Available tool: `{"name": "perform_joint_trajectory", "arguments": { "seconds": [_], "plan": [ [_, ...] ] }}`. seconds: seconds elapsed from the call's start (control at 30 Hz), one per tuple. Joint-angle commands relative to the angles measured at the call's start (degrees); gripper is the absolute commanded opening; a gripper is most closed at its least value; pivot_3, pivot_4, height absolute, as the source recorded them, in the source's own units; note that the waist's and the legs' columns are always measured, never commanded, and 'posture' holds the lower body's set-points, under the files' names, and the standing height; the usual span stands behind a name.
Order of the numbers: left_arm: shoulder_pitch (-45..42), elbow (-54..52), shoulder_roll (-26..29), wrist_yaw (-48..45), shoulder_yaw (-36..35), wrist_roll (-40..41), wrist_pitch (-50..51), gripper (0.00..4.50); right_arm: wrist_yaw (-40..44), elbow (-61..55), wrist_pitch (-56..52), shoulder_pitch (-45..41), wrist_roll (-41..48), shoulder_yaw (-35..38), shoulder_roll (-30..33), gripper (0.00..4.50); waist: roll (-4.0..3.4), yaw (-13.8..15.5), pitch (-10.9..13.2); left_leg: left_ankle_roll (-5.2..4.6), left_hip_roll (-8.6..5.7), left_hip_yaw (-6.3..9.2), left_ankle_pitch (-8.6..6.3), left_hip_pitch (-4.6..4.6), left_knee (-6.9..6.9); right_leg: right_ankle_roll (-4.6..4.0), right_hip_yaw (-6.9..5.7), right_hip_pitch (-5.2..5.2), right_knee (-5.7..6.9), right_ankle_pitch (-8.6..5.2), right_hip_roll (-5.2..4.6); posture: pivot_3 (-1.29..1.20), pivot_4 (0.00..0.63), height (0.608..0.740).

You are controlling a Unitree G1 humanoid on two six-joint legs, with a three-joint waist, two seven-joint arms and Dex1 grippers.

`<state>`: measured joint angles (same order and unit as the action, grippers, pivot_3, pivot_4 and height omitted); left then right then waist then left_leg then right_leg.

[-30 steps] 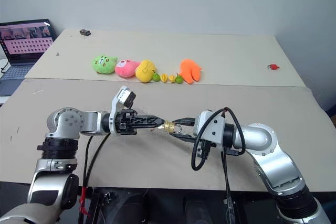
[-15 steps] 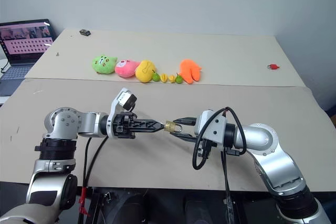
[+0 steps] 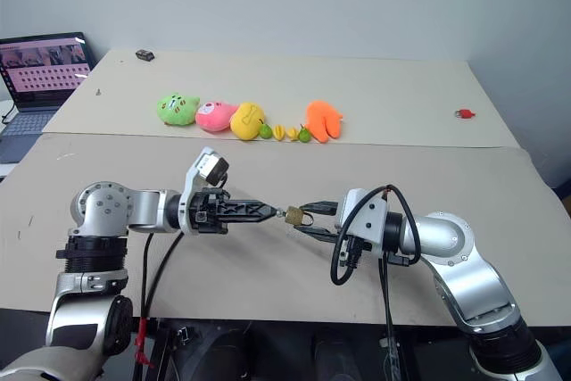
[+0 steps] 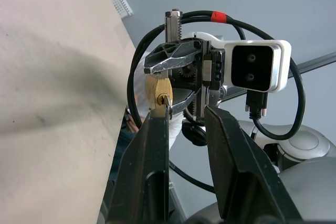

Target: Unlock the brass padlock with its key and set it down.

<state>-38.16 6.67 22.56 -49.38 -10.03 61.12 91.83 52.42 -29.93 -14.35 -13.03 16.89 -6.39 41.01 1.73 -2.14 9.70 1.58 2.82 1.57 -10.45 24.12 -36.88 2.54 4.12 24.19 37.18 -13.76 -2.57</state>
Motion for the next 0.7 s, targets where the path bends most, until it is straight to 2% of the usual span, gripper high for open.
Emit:
{"name": "perform_joint_trajectory", "arguments": {
  "seconds": [0.03, 0.7],
  "plan": [
    [-1.2, -2.2, -1.1, 0.4, -0.5, 2.1, 0.6, 1.11, -0.4, -1.3, 0.9, -1.3, 0.1, 1.3, -0.1, 0.91, 0.00, 0.0, 0.0, 0.00, 0.00, 0.00, 0.00, 0.00, 0.00, 0.00, 0.00, 0.00, 0.00, 0.00, 0.00, 0.00, 0.150, 0.717],
    [1.7, -1.6, 1.3, -2.2, 3.7, -1.7, -5.5, 1.11, -0.6, -3.0, 0.2, -0.4, 0.8, 2.8, 0.9, 0.91, 0.00, 0.0, 0.0, 0.00, 0.00, 0.00, 0.00, 0.00, 0.00, 0.00, 0.00, 0.00, 0.00, 0.00, 0.00, 0.00, 0.150, 0.717]
  ]
}}
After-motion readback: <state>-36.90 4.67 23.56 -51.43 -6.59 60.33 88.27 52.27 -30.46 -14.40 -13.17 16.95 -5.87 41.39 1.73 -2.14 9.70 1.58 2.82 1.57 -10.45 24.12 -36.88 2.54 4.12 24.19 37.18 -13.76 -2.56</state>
